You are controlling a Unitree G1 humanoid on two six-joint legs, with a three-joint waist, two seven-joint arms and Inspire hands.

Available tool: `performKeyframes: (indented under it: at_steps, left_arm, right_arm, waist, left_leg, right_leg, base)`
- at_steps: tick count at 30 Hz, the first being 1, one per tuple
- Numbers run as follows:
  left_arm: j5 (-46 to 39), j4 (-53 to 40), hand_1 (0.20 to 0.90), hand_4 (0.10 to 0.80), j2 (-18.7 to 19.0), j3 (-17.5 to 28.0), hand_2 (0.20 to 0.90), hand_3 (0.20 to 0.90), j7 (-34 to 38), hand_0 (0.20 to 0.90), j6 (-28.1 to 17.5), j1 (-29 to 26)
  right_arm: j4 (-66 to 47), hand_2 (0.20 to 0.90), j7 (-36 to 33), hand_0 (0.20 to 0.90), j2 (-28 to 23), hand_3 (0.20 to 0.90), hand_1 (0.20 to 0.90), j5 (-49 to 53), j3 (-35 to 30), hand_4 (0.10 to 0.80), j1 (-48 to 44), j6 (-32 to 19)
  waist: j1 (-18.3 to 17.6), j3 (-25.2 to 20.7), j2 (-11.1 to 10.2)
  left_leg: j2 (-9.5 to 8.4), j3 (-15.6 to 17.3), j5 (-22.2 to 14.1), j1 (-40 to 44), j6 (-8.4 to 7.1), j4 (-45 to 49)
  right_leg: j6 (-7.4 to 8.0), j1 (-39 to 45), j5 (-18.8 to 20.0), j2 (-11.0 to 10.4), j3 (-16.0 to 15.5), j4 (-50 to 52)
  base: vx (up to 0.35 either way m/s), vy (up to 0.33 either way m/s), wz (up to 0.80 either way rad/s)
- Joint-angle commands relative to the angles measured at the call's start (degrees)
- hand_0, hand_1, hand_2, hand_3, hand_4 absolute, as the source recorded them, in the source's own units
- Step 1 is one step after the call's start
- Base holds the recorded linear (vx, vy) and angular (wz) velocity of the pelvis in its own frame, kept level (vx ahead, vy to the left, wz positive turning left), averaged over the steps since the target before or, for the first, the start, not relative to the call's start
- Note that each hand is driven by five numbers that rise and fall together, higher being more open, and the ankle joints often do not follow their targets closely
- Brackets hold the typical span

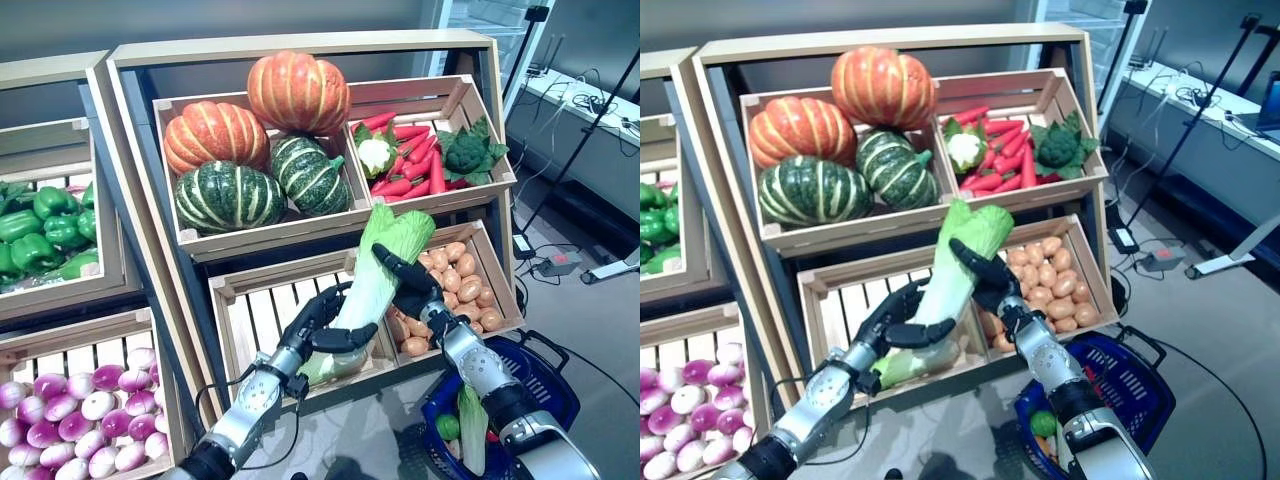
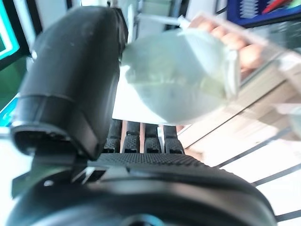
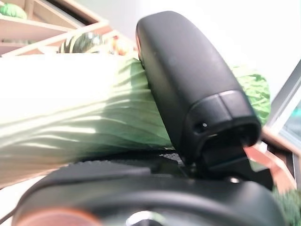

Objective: Put vegetables into the basket

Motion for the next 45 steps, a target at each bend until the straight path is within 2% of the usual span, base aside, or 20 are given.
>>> performKeyframes:
  at_steps: [1,5,11,17,23,30,36,40,42,45]
  left_arm:
    - [2.31,-0.12,0.9,0.8,-0.86,3.18,0.9,0.9,0.3,0.9,-4.24,-3.19]
    - [1.7,1.18,0.9,0.8,-0.29,6.45,0.9,0.9,-0.03,0.9,-3.56,-1.05]
    - [-5.96,5.33,0.9,0.8,-1.27,13.79,0.9,0.9,-0.78,0.9,0.1,1.96]
    - [-8.97,5.97,0.9,0.8,-2.59,16.11,0.9,0.9,-0.66,0.9,0.35,3.44]
    - [-8.34,5.32,0.9,0.8,-2.64,15.62,0.9,0.9,0.55,0.9,0.33,3.49]
    - [-7.86,4.29,0.9,0.8,-1.9,14.78,0.9,0.9,2.24,0.9,1.05,4.03]
    - [-7.42,3.22,0.9,0.8,-0.23,14.02,0.9,0.9,2.65,0.9,1.16,5.91]
    - [-8.62,2.79,0.9,0.8,1.2,12.55,0.9,0.9,3.8,0.9,-1.35,2.12]
    - [-10.0,2.29,0.9,0.8,1.99,11.72,0.9,0.9,5.51,0.9,-3.46,-1.41]
    - [-10.32,0.35,0.9,0.8,2.34,10.79,0.9,0.9,8.49,0.9,-6.21,-3.97]
  right_arm:
    - [1.5,0.3,5.46,0.3,-1.07,0.3,0.3,-3.22,-5.76,0.4,-1.46,-1.11]
    - [5.29,0.3,7.44,0.3,-2.2,0.3,0.3,-4.94,-8.24,0.4,2.48,-1.54]
    - [14.21,0.3,7.23,0.3,-5.8,0.3,0.3,-8.41,-15.22,0.4,5.97,-2.59]
    - [19.55,0.3,5.53,0.3,-7.89,0.3,0.3,-10.6,-19.38,0.4,7.03,-4.66]
    - [20.97,0.3,1.15,0.3,-10.21,0.3,0.3,-12.9,-21.21,0.4,6.63,-8.59]
    - [22.53,0.3,-7.54,0.3,-13.28,0.3,0.3,-15.01,-25.06,0.4,5.38,-14.74]
    - [24.48,0.3,-16.6,0.3,-19.92,0.3,0.3,-21.28,-27.95,0.4,2.62,-19.03]
    - [24.31,0.3,-18.79,0.3,-25.69,0.3,0.3,-22.13,-27.92,0.4,-2.44,-20.61]
    - [24.22,0.3,-20.14,0.3,-28.75,0.3,0.3,-21.94,-26.7,0.4,-7.19,-21.19]
    - [24.87,0.3,-21.75,0.3,-31.74,0.3,0.3,-23.52,-24.74,0.4,-11.97,-21.91]
  waist:
    - [-0.08,-2.18,-1.14]
    - [-0.19,-1.73,-1.06]
    - [-0.66,-0.58,-0.74]
    - [-1.04,-0.04,-0.62]
    - [-1.65,0.36,-0.41]
    - [-2.3,0.96,0.05]
    - [-2.34,2.09,0.4]
    - [-2.89,7.5,1.29]
    - [-3.58,11.7,2.49]
    - [-3.81,15.06,3.36]
  left_leg:
    - [0.68,2.65,-8.65,4.3,0.0,0.09]
    - [0.94,3.18,-8.54,4.34,-0.01,0.09]
    - [1.39,4.14,-8.29,4.42,-0.22,0.09]
    - [1.74,4.64,-8.43,4.7,-0.33,0.09]
    - [2.01,5.14,-8.5,4.82,-0.45,0.09]
    - [2.23,5.84,-8.85,5.06,-0.46,0.09]
    - [2.09,7.43,-8.45,5.4,-0.57,0.4]
    - [2.67,6.16,-10.95,-4.14,-0.99,13.12]
    - [3.24,5.59,-12.46,-9.74,-1.15,19.15]
    - [3.25,4.96,-14.03,-16.64,-1.1,26.5]
  right_leg:
    - [-1.76,-3.39,4.33,-0.7,0.54,-0.09]
    - [-1.76,-3.53,4.42,-0.61,0.71,-0.09]
    - [-1.89,-3.82,4.52,-0.19,1.32,-0.09]
    - [-2.01,-3.84,4.49,0.12,1.8,-0.09]
    - [-1.98,-4.04,4.53,0.43,2.44,-0.09]
    - [-1.94,-4.25,4.5,0.75,3.16,-0.09]
    - [-2.5,-4.23,4.51,0.98,3.07,-0.09]
    - [-3.87,-11.44,2.3,-0.52,2.78,9.1]
    - [-4.76,-16.21,0.47,-1.23,2.79,14.31]
    - [-6.07,-22.11,-1.37,-2.23,2.5,20.44]
  base:
    - [-0.003,-0.006,-0.16]
    - [-0.002,-0.003,-0.06]
    - [-0.006,-0.005,-0.03]
    - [0.002,-0.014,-0.1]
    - [0.006,-0.022,-0.11]
    - [0.023,-0.038,-0.08]
    - [0.044,-0.067,-0.09]
    - [-0.234,-0.059,-0.16]
    - [-0.385,-0.011,-0.29]
    - [-0.272,-0.041,-0.21]
